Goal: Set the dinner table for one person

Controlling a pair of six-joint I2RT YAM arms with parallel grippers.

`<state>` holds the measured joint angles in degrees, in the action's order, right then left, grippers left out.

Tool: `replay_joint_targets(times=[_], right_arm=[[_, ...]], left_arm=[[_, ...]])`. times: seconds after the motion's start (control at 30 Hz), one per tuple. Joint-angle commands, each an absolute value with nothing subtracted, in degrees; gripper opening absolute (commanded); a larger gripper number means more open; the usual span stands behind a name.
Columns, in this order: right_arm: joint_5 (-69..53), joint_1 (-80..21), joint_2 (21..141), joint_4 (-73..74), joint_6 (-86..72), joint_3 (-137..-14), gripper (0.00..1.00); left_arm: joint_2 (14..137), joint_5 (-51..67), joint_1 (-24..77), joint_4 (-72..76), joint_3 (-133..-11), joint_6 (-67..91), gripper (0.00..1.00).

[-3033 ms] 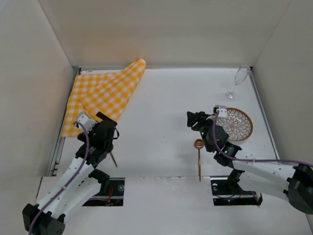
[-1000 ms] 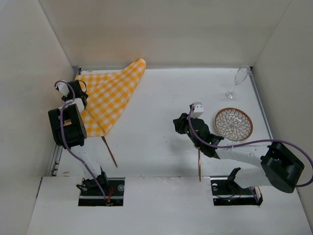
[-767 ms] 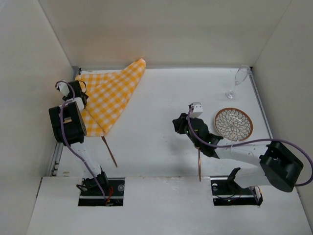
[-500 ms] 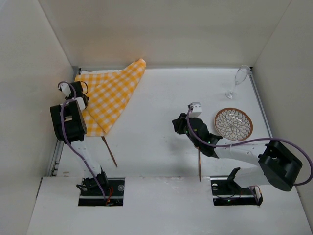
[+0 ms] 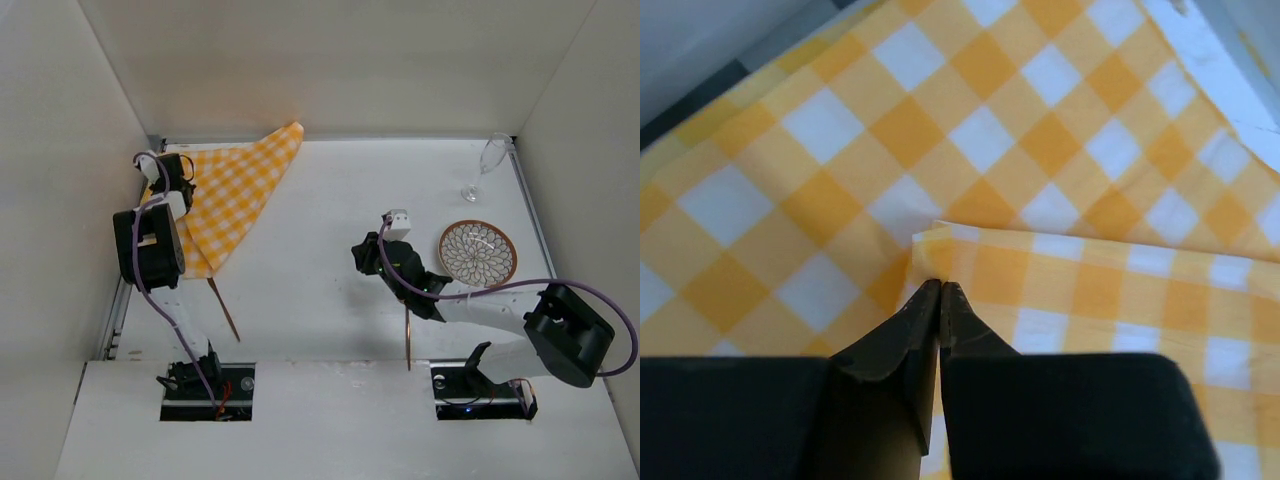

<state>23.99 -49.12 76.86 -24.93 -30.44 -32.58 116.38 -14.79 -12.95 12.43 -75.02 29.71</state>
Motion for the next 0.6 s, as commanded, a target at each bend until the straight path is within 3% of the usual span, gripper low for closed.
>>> replay_joint_targets(times=[0.0,0.57], right_arm=[[24.17,-48.82,75.94,-27.07,-30.58,-34.37,0.32],[34.00,-47.07,65.93,-28.30,-32.78,-28.84,0.30]], left_arm=[[111.45,-13.27,-9.20,15.20,-76.82,30.85,0.01],[105.65,-6.16,23.49,31.71,-71.03,32.17,0.00]])
